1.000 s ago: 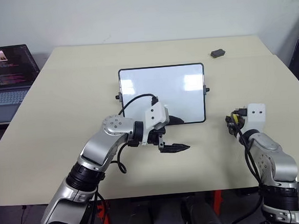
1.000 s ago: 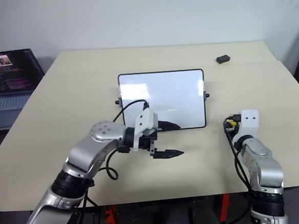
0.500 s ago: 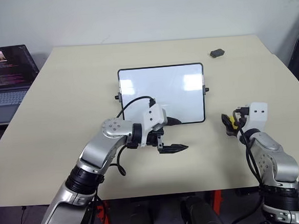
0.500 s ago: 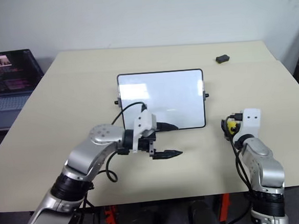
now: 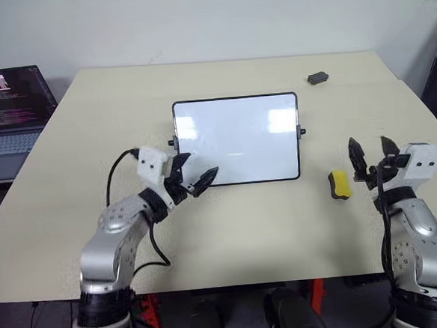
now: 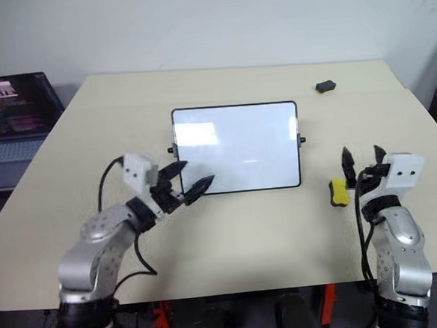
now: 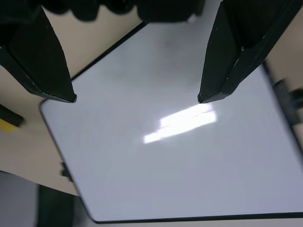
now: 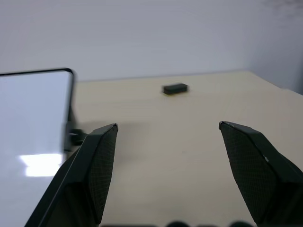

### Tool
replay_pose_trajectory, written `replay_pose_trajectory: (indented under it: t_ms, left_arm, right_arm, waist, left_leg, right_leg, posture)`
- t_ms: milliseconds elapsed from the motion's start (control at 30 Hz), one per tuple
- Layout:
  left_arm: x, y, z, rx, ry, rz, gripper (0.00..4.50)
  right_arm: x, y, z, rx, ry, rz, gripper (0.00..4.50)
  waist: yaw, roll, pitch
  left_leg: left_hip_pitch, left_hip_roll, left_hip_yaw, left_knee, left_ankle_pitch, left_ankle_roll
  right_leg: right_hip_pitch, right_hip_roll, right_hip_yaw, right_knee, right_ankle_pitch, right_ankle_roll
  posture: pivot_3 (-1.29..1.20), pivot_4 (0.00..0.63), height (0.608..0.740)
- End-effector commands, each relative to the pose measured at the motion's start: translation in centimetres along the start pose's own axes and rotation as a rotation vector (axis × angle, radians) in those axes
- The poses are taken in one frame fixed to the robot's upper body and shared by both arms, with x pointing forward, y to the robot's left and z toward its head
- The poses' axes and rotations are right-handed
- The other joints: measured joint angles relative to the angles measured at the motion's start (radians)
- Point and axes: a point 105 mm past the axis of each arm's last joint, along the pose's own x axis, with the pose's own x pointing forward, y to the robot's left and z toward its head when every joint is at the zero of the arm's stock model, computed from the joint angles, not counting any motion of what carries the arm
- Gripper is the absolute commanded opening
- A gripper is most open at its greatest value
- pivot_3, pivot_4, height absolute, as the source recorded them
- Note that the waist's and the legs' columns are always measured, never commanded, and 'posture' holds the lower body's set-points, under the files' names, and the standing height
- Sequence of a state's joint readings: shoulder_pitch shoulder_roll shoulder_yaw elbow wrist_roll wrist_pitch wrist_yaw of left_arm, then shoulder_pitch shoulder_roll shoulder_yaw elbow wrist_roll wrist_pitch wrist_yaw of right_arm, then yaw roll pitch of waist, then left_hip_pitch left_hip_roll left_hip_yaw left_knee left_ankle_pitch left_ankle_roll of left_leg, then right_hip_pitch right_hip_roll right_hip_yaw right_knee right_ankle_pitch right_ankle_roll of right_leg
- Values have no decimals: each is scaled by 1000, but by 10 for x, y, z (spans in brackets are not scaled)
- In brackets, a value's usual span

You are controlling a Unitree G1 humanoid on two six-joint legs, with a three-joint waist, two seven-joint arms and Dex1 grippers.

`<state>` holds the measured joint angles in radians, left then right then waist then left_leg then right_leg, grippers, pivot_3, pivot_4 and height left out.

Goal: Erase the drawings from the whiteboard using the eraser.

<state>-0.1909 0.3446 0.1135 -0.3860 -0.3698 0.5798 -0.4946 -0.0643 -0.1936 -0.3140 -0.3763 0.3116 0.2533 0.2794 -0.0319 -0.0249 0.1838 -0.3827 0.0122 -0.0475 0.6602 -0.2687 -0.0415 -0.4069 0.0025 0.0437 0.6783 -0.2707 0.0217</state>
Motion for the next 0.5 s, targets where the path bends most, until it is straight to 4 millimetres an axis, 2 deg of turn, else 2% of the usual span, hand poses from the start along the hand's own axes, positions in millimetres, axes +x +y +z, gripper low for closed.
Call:
replay_pose_trajectory:
  t_ms: [33,100,233,300,400,500]
  left_arm:
    - [-12,4,15,35,-87,131,4500]
    - [-16,9,12,38,-100,197,4500]
    - [-27,32,11,68,-123,367,4500]
    - [-42,52,7,87,-120,473,4500]
    - [-59,69,1,93,-115,573,4500]
    - [-67,75,-6,94,-100,619,4500]
  right_arm:
    - [-8,15,8,-9,-45,110,3723]
    - [-14,-1,1,4,-34,46,3723]
    - [-19,-48,-7,1,-39,-117,3723]
    - [-19,-57,-8,-3,-46,-154,3723]
    - [-16,-68,-9,-37,-42,-168,3723]
    - [-17,-98,-13,-62,-21,-259,3723]
  waist:
    - [1,0,0]
    - [5,0,0]
    - [5,-1,0]
    - [4,-1,0]
    - [-2,0,-1]
    - [0,0,-1]
  left_leg:
    - [0,0,0,0,0,0]
    - [1,0,0,1,0,0]
    - [1,-2,0,2,0,0]
    - [2,-2,2,2,0,0]
    - [2,-1,2,0,0,0]
    - [2,-1,3,0,0,0]
  right_leg:
    - [0,0,0,0,0,0]
    - [1,-1,-1,0,0,0]
    - [2,-1,0,0,0,1]
    - [2,-1,1,0,0,1]
    - [2,0,1,0,0,0]
    - [1,1,1,0,0,0]
  posture:
    - [0,150,740]
    - [0,150,740]
    - [0,150,740]
    - [0,150,740]
    - [0,150,740]
    - [0,150,740]
